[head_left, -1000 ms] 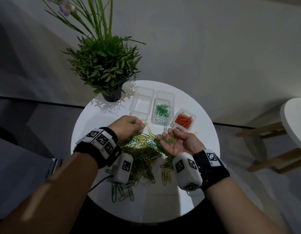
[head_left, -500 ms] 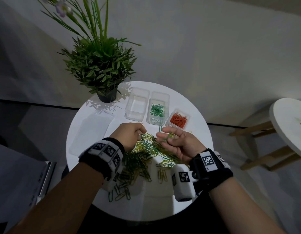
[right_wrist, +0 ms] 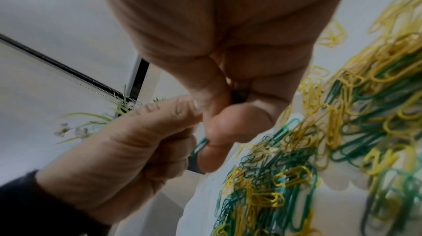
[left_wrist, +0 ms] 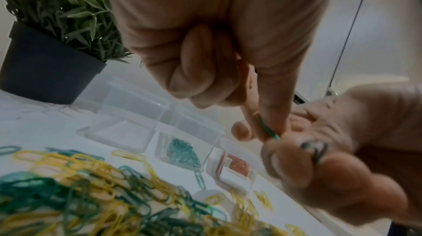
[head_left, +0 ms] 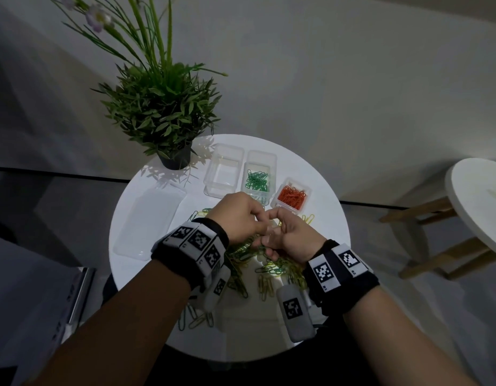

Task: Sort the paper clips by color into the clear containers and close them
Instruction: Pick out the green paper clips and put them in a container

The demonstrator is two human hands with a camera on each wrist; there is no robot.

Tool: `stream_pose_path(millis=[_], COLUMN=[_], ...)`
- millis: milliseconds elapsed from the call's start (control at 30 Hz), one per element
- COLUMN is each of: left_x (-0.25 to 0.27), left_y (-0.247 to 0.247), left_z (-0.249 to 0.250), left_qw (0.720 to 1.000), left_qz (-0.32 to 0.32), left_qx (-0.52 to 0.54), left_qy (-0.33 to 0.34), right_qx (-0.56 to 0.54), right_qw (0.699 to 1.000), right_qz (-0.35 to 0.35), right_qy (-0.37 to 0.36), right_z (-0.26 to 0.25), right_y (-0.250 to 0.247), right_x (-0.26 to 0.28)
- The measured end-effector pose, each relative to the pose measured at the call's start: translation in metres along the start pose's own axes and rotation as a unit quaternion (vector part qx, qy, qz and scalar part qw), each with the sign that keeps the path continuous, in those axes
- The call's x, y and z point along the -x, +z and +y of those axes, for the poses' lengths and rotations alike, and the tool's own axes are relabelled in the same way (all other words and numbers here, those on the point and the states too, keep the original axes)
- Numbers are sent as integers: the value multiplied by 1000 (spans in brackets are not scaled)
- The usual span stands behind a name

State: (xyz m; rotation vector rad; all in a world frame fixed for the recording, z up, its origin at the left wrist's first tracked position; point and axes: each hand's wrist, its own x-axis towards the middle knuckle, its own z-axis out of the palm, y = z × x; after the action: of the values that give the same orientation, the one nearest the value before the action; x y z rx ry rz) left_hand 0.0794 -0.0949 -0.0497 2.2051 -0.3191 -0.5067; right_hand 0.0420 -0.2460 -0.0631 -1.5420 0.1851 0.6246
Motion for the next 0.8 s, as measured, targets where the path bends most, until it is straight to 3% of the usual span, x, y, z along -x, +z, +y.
stream_pose_path(millis=[100, 200, 300, 367, 433, 500, 567, 633, 733, 800], left_x=[-2, -4, -7, -5, -3, -3, -5, -6, -8, -6], left_y=[-2, -9, -16, -18, -17, -17, -17, -18, -26, -25], left_z=[2, 0, -13, -23, -30, -34, -39, -43, -41, -34], left_qw=[1000, 997, 981, 963, 955, 955, 948, 946, 975, 990], left_qz=[-16, 17, 54, 49, 43, 40, 30, 29, 65, 78], left_qx=[7, 78, 170, 237, 252, 236, 249, 253, 138, 24], left_qy=[-3, -23, -80, -119, -150, -175, -197, -201, -161, -111], right_qx=[12, 7, -21, -96, -152, -138, -26, 176, 421, 521], right_qw=[1000, 1000, 997, 989, 978, 976, 985, 967, 886, 830], right_qz=[0, 15, 37, 22, 12, 42, 109, 167, 186, 193], right_qy=[3, 18, 66, 111, 145, 161, 133, 79, 48, 53], right_z=[-1, 1, 8, 12, 15, 17, 12, 0, -11, -11], right_y=[-3, -5, -11, -18, -24, -23, -16, -6, 3, 7], right_x=[0, -4, -6, -4, -6, -14, -19, -21, -34, -44])
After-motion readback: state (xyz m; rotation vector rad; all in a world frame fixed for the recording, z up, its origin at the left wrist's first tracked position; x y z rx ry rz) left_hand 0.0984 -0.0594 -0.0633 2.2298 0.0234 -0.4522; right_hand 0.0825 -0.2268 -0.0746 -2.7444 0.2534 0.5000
